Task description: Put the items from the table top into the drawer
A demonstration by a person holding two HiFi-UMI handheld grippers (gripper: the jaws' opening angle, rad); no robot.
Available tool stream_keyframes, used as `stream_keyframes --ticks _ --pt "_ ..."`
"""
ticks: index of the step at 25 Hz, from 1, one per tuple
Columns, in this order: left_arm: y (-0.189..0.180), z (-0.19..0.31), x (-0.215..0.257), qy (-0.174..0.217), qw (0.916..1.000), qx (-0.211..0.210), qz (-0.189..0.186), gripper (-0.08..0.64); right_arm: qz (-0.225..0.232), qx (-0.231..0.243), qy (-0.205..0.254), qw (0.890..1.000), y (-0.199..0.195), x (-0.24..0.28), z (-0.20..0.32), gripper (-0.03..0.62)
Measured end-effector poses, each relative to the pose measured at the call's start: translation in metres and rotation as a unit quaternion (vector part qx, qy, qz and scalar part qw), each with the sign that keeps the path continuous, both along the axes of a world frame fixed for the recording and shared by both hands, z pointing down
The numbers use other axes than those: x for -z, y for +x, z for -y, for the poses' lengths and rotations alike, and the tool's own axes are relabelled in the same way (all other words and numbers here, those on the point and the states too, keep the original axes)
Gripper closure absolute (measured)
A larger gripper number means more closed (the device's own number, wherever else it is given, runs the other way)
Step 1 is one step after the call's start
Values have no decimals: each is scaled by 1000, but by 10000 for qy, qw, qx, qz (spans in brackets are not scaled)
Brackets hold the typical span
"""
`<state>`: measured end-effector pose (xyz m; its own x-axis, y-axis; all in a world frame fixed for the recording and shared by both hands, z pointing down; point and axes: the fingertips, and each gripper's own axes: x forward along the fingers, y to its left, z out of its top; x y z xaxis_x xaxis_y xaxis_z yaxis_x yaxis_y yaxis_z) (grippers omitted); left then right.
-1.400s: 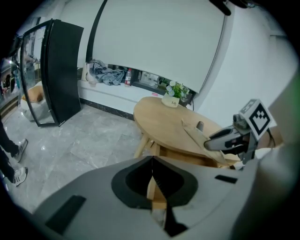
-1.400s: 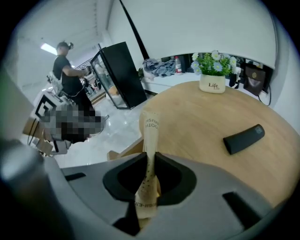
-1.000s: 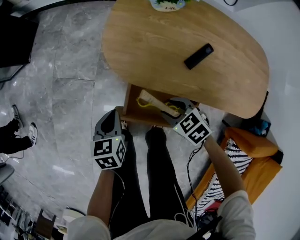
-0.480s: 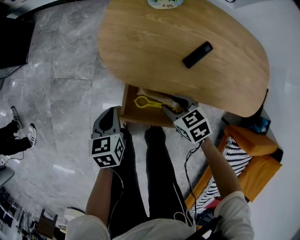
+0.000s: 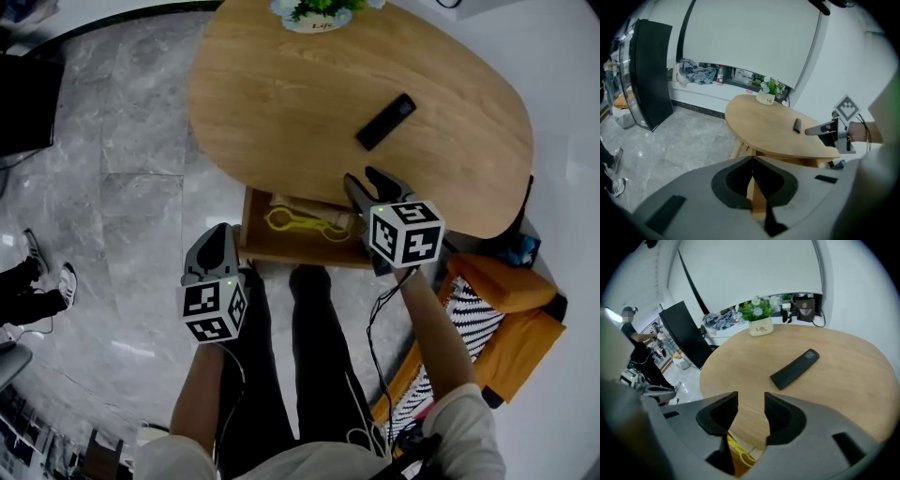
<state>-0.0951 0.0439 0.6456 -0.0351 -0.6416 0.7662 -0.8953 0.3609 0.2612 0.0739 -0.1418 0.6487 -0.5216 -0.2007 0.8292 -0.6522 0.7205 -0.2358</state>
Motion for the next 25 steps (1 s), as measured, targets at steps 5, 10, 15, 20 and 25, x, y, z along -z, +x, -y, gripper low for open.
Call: stream_keyframes --ticks 5,10,15,20,25 --pt "3 12 -3 8 9998 -198 -40 552 -159 -786 100 9967 8 -2 36 420" --pt "1 28 -7 -47 9997 -239 -98 552 -364 -1525 134 9875 17 -8 69 416" --pt "1 47 -6 -51 9994 -310 -142 551 -415 -2145 -57 9758 18 -18 89 397" --pt "-4 63 -4 -30 9993 -343 -142 552 -500 -2608 -187 9639 19 -29 104 378" --pt "-12 66 -9 -88 9993 -335 -138 552 -768 -2948 -101 9524 22 -40 121 336"
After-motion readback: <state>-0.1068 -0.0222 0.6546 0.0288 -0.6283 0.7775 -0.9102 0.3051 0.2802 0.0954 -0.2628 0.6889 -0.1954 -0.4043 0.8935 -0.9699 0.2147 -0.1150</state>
